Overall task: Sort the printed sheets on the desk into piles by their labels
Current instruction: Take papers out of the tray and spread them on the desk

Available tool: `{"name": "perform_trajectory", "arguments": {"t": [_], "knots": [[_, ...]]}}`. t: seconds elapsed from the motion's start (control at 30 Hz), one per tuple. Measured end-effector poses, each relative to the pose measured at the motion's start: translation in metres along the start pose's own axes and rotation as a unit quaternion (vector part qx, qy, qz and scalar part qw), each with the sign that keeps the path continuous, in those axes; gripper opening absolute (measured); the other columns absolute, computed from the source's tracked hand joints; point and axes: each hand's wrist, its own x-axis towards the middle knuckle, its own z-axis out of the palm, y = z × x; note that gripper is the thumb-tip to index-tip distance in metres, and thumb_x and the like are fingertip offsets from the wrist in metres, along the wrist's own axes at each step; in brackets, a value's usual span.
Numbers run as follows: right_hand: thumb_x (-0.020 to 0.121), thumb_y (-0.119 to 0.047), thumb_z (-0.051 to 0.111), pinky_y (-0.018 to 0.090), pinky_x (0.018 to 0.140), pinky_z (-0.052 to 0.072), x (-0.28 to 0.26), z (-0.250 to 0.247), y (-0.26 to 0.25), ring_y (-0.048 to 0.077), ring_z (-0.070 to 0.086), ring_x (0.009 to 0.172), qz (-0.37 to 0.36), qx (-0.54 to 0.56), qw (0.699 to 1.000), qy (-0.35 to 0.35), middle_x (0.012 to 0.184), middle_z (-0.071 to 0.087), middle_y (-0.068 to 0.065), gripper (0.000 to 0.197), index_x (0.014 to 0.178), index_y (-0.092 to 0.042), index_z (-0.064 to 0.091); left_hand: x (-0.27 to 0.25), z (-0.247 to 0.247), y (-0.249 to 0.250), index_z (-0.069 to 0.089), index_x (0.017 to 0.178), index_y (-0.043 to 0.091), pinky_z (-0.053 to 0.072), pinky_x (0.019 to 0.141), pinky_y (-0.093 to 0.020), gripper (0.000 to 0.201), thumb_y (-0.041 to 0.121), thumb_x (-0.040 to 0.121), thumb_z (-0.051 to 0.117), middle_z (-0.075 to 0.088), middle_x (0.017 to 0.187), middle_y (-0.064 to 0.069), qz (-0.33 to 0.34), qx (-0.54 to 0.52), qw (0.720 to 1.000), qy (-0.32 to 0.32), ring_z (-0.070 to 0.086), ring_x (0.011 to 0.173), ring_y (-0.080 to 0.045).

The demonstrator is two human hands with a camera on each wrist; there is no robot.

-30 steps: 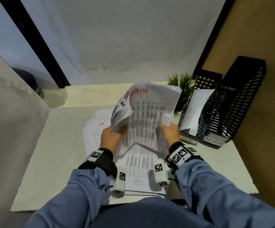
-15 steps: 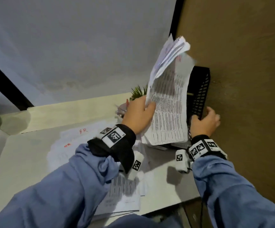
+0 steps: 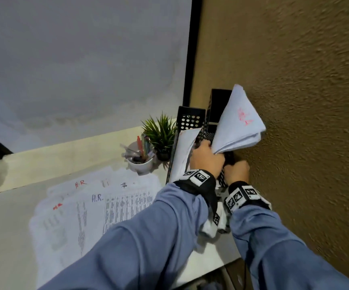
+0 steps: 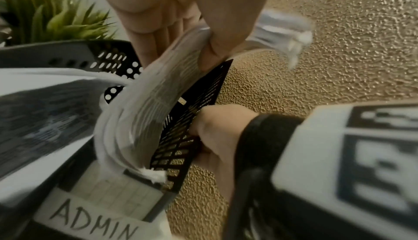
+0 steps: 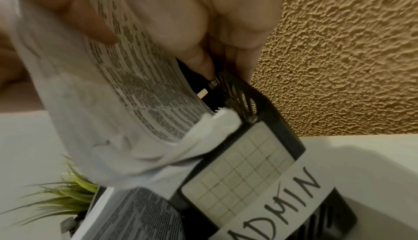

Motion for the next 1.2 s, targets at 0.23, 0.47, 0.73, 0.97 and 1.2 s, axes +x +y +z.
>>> {"name": "perform_trajectory", "arguments": {"t": [0.23,0.47,0.73,0.97,1.2], "knots": [[0.085,0.002,0.046,0.033,0.082,0.047,-0.005,-0.001,0.001,0.037,0.062,0.099,-0.066,0.018,0.998,0.009,0.108,0.067,0.022,0.038,0.118,-0.007,0.063,0.003,0.002,0.015,0.041,0.13,0.01,0.043,0.081,-0.042,0.039,0.01,0.091,0.042,0.06,0.117,-0.02,0.043,0.037,0.998,0.027,0.056,0.105,-0.039],[0.088,-0.001,0.047,0.03,0.081,0.046,-0.004,0.0,0.002,0.033,0.063,0.099,-0.079,0.034,0.996,0.009,0.11,0.068,0.019,0.039,0.122,-0.011,0.063,0.005,0.014,0.008,0.04,0.127,0.011,0.047,0.075,-0.042,0.038,0.03,0.094,0.045,0.062,0.109,-0.02,0.06,0.095,0.993,0.016,0.06,0.097,-0.038],[0.087,0.001,0.046,0.029,0.077,0.042,-0.003,0.001,0.004,0.034,0.062,0.097,-0.097,0.015,0.995,0.004,0.108,0.068,0.02,0.039,0.12,-0.012,0.063,0.008,0.014,-0.007,0.044,0.124,0.001,0.042,0.075,-0.04,0.032,0.019,0.101,0.028,0.062,0.109,-0.026,0.046,0.044,0.997,0.04,0.059,0.098,-0.039],[0.09,-0.014,0.057,0.029,0.07,0.039,-0.002,-0.008,0.003,0.035,0.063,0.096,-0.078,0.038,0.996,-0.019,0.106,0.066,0.024,0.025,0.111,-0.005,0.066,-0.004,-0.016,-0.02,0.046,0.128,0.016,0.049,0.091,-0.038,0.058,0.055,0.085,0.055,0.058,0.124,-0.007,0.088,-0.018,0.996,-0.016,0.058,0.108,-0.025],[0.086,0.002,0.046,0.028,0.102,0.033,-0.038,-0.019,-0.033,0.025,0.041,0.128,-0.166,0.106,0.976,0.093,0.139,0.044,0.01,0.056,0.139,-0.014,0.043,-0.035,-0.111,-0.144,0.054,0.117,0.014,0.049,0.087,-0.031,0.031,0.029,0.091,0.055,0.06,0.119,-0.004,-0.043,-0.019,0.994,0.1,0.06,0.102,-0.021]]}}
